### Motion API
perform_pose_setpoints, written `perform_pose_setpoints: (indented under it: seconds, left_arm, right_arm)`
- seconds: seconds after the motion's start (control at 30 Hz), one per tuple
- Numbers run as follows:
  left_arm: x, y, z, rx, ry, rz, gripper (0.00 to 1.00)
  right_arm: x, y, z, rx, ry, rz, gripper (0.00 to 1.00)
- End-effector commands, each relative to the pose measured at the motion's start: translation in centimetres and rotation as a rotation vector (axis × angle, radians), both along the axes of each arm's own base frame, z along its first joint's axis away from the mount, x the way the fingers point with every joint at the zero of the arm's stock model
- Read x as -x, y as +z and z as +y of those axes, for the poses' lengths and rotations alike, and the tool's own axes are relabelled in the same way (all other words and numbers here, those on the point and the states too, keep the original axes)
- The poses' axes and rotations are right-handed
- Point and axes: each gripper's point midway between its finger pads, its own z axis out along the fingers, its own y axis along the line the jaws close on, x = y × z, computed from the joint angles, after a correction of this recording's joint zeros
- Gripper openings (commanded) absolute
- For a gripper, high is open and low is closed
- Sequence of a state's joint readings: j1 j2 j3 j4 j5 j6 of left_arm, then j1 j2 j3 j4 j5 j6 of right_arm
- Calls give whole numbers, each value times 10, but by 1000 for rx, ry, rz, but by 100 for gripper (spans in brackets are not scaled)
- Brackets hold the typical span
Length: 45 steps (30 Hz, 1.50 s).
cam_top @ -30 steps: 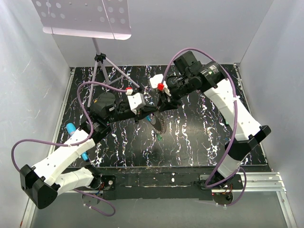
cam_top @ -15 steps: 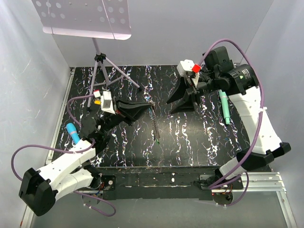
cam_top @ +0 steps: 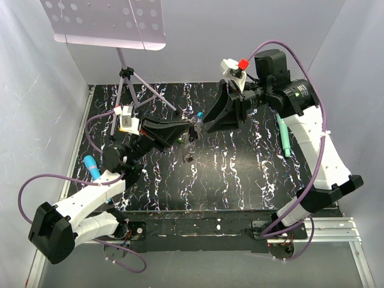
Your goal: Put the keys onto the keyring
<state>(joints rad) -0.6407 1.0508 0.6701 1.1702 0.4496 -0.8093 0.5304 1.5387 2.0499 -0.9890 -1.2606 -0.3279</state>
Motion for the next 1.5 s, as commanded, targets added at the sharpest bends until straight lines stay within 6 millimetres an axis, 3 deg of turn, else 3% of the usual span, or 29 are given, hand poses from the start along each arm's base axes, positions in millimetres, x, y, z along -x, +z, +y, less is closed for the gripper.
perform_pose_setpoints:
  seconds: [0.0, 0.5, 0.77, 1.1, 1.23, 1.3, 1.47]
  left_arm:
    - [12, 26, 10, 58, -10, -60, 0]
    - [3, 19, 9, 26, 33, -28, 0]
    - [0, 17, 9, 23, 49, -17, 0]
    - [-2, 15, 10, 22, 57, -9, 0]
    - [-2, 15, 10, 19, 59, -9, 0]
    - [-3, 14, 10, 19, 59, -6, 0]
    - [-1, 18, 15, 43, 78, -17, 0]
  right_arm:
    - [-9, 10, 8, -24, 2, 8, 49]
    - [-10, 8, 21, -7, -17, -19, 42]
    - [-14, 5, 24, 9, -46, -34, 31]
    - [-18, 0, 29, 30, -72, -50, 24]
    - [-17, -1, 29, 32, -73, -64, 16]
    - [-17, -1, 30, 32, -75, -73, 3]
    - [-16, -5, 29, 42, -78, -70, 1]
